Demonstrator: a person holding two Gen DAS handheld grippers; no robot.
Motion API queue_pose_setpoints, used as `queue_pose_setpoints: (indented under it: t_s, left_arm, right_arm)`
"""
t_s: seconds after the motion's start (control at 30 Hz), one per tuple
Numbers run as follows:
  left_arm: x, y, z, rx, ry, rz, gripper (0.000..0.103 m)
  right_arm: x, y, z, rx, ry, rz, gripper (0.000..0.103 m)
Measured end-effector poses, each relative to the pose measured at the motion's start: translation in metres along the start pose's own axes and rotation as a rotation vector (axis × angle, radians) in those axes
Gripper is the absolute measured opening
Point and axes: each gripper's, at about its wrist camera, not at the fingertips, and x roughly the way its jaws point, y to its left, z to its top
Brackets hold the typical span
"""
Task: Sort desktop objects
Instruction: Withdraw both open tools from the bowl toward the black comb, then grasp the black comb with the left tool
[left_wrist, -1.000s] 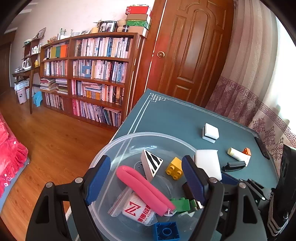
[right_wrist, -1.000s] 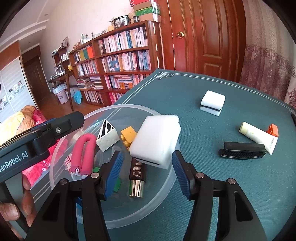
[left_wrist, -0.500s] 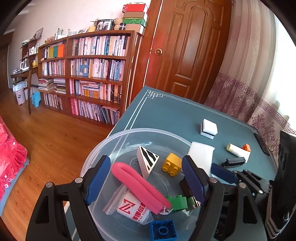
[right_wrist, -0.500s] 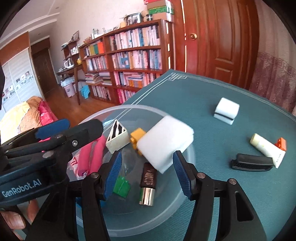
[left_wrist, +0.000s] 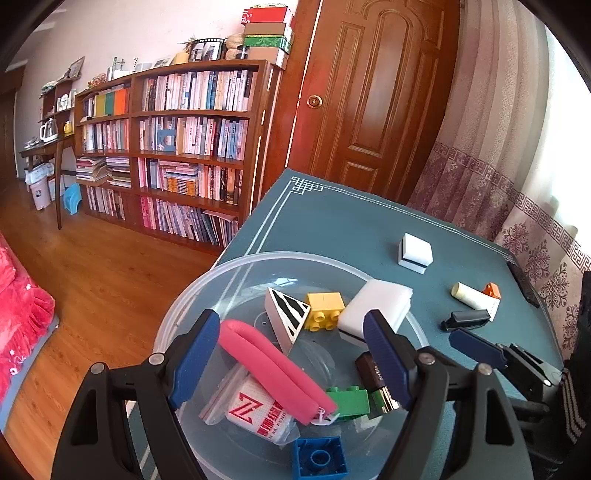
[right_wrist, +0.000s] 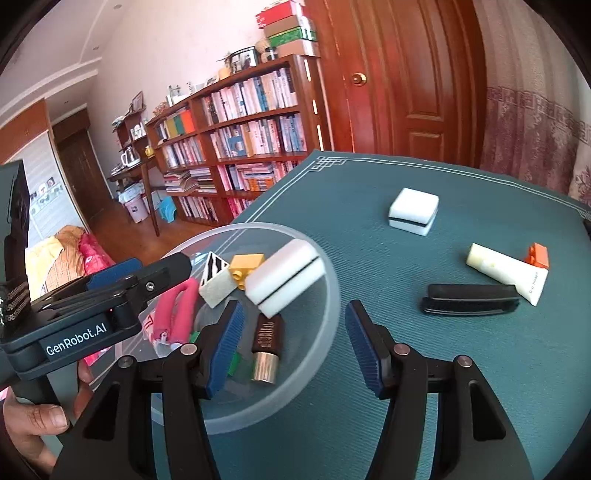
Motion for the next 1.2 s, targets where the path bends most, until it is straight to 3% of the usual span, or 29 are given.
queue_pose_setpoints:
  t_s: [0.33, 0.73, 1.0, 1.2]
  left_arm:
    - [0.002, -0.035, -0.006, 0.058, 0.024, -0.024, 0.084]
    - [0.018, -0.121, -0.006, 0.205, 0.077, -0.114, 0.086]
    - [0.051, -0.19, -0.01, 0.377, 0.137, -0.134, 0.089]
    - [0.082, -0.223, -0.012, 0.446, 0.21, -0.138, 0.089]
  right_arm:
    - [-0.025, -0.086, -0.017, 0.185, 0.007, -0.109, 0.062]
    - [-0.065, -0.149, -0.039, 0.254, -0.022, -0.197, 0.062]
    - [-0.087, -0.185, -0.051, 0.338, -0.052, -0.196, 0.062]
    - [-0.091, -0.206, -0.056, 0.441, -0.059, -0.148, 0.062]
